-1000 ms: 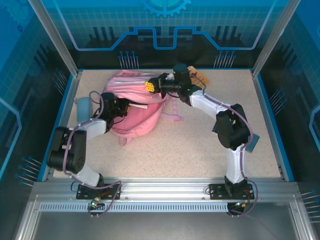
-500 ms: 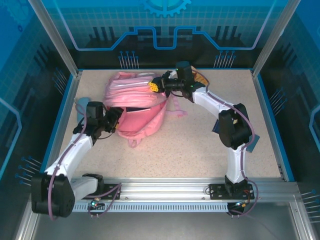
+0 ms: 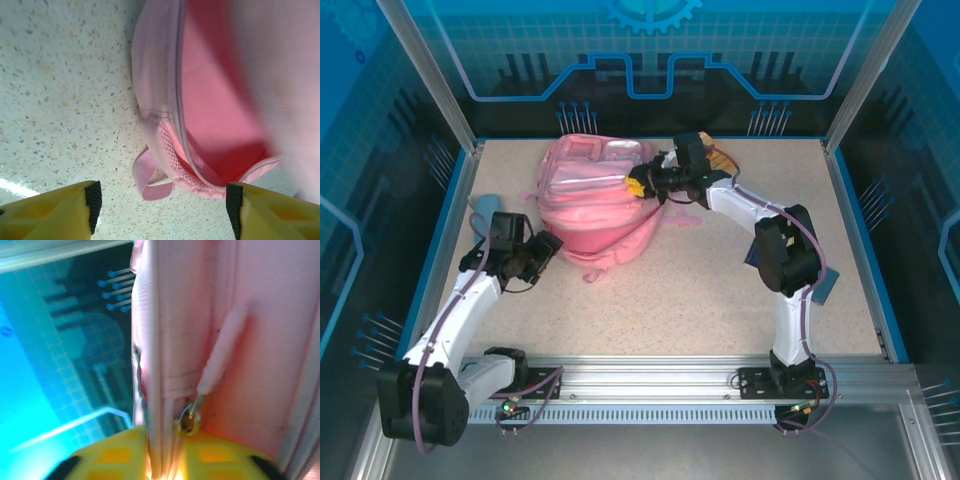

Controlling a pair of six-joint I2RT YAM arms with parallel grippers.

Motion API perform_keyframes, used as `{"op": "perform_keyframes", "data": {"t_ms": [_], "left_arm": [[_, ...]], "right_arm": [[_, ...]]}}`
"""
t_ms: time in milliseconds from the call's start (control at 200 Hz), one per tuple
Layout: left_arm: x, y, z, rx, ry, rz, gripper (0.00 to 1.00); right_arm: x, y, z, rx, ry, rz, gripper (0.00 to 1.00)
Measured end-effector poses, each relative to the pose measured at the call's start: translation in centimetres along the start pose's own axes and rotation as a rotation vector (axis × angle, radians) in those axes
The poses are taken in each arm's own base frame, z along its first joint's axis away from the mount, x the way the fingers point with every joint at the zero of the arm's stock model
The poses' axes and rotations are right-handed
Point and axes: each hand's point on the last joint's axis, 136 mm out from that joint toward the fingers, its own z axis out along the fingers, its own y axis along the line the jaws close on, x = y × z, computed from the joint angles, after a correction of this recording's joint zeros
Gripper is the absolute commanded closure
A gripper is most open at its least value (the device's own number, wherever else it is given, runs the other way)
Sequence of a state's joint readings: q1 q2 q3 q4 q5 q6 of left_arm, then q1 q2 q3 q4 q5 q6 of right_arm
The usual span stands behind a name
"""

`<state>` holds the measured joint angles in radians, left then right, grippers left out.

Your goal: Pack the student bag

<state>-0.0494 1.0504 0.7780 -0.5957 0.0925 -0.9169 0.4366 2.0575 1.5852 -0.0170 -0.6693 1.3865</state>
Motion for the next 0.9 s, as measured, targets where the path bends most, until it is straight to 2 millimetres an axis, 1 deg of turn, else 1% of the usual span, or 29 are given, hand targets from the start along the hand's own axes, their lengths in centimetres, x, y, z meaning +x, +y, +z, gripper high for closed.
{"op": "perform_keyframes", "data": {"t_ms": [10, 45, 50, 130, 145, 175, 180, 200, 235, 310, 405, 425, 440, 445, 480, 535, 550, 560, 605, 635, 640, 680, 735, 765, 800, 895], "left_arm": [[-0.1, -0.2, -0.1, 0.003, -0.003, 0.003, 0.3], [-0.7, -0.9, -0.9, 0.009, -0.023, 0.031, 0.29], [-0.8, -1.0, -0.9, 0.01, -0.025, 0.035, 0.29], [-2.1, -2.8, -2.6, 0.035, -0.073, 0.09, 0.25], [-2.2, -3.0, -2.8, 0.038, -0.08, 0.1, 0.25], [-2.5, -3.5, -3.2, 0.045, -0.093, 0.116, 0.24], [-2.7, -3.7, -3.4, 0.048, -0.098, 0.121, 0.24], [-2.8, -3.9, -3.6, 0.051, -0.105, 0.131, 0.23], [-3.1, -4.3, -4.0, 0.056, -0.116, 0.15, 0.21], [-3.3, -4.5, -4.2, 0.057, -0.121, 0.175, 0.18], [-3.2, -4.4, -3.9, 0.047, -0.113, 0.198, 0.14], [-3.2, -4.4, -3.9, 0.047, -0.111, 0.203, 0.13], [-3.2, -4.4, -3.8, 0.045, -0.109, 0.202, 0.11], [-3.2, -4.4, -3.8, 0.044, -0.108, 0.203, 0.11], [-3.1, -4.4, -3.7, 0.044, -0.104, 0.206, 0.1], [-3.0, -4.5, -3.6, 0.048, -0.098, 0.213, 0.08], [-3.0, -4.5, -3.6, 0.05, -0.096, 0.214, 0.07], [-3.0, -4.5, -3.6, 0.05, -0.095, 0.217, 0.07], [-2.9, -4.6, -3.6, 0.057, -0.093, 0.225, 0.06], [-2.9, -4.7, -3.6, 0.061, -0.091, 0.227, 0.05], [-2.9, -4.8, -3.6, 0.062, -0.091, 0.228, 0.05], [-2.9, -4.9, -3.7, 0.069, -0.089, 0.231, 0.05], [-2.8, -5.1, -3.7, 0.077, -0.087, 0.233, 0.04], [-2.8, -5.2, -3.7, 0.082, -0.085, 0.234, 0.05], [-2.8, -5.2, -3.7, 0.085, -0.084, 0.234, 0.04], [-2.6, -5.3, -3.6, 0.091, -0.074, 0.234, 0.04]], "right_arm": [[0.0, -0.3, 0.0, 0.011, -0.002, -0.004, 0.49], [0.1, -1.5, 0.0, 0.056, -0.001, -0.033, 0.44], [0.1, -1.9, -0.1, 0.072, -0.003, -0.038, 0.43], [0.2, -4.4, -0.8, 0.195, -0.022, -0.133, 0.34], [0.1, -5.0, -1.0, 0.223, -0.03, -0.142, 0.33], [0.1, -5.3, -1.2, 0.244, -0.031, -0.176, 0.32], [0.1, -5.9, -1.6, 0.275, -0.043, -0.175, 0.32], [-0.1, -6.3, -2.1, 0.305, -0.057, -0.2, 0.32], [-0.3, -6.8, -2.7, 0.342, -0.075, -0.225, 0.32], [-1.4, -7.7, -4.9, 0.427, -0.134, -0.276, 0.32], [-4.4, -8.4, -8.3, 0.504, -0.239, -0.305, 0.33], [-5.6, -8.5, -9.4, 0.524, -0.274, -0.308, 0.33], [-6.0, -8.6, -9.8, 0.532, -0.286, -0.306, 0.33], [-6.6, -8.7, -10.3, 0.541, -0.301, -0.307, 0.33], [-7.8, -8.9, -11.3, 0.561, -0.334, -0.304, 0.33], [-10.6, -9.4, -13.7, 0.608, -0.406, -0.299, 0.32], [-10.8, -9.5, -13.9, 0.613, -0.413, -0.3, 0.32], [-11.7, -9.6, -14.4, 0.621, -0.432, -0.3, 0.32], [-13.7, -9.7, -15.6, 0.647, -0.472, -0.304, 0.32], [-14.6, -9.8, -16.0, 0.655, -0.489, -0.309, 0.32], [-15.1, -9.8, -16.1, 0.659, -0.496, -0.311, 0.32], [-16.6, -9.9, -16.5, 0.671, -0.518, -0.323, 0.33], [-18.2, -10.2, -16.6, 0.684, -0.533, -0.338, 0.34], [-19.2, -10.4, -16.3, 0.69, -0.539, -0.35, 0.35], [-20.0, -10.6, -16.1, 0.694, -0.542, -0.357, 0.36], [-22.5, -11.0, -14.6, 0.683, -0.544, -0.38, 0.38]]}}
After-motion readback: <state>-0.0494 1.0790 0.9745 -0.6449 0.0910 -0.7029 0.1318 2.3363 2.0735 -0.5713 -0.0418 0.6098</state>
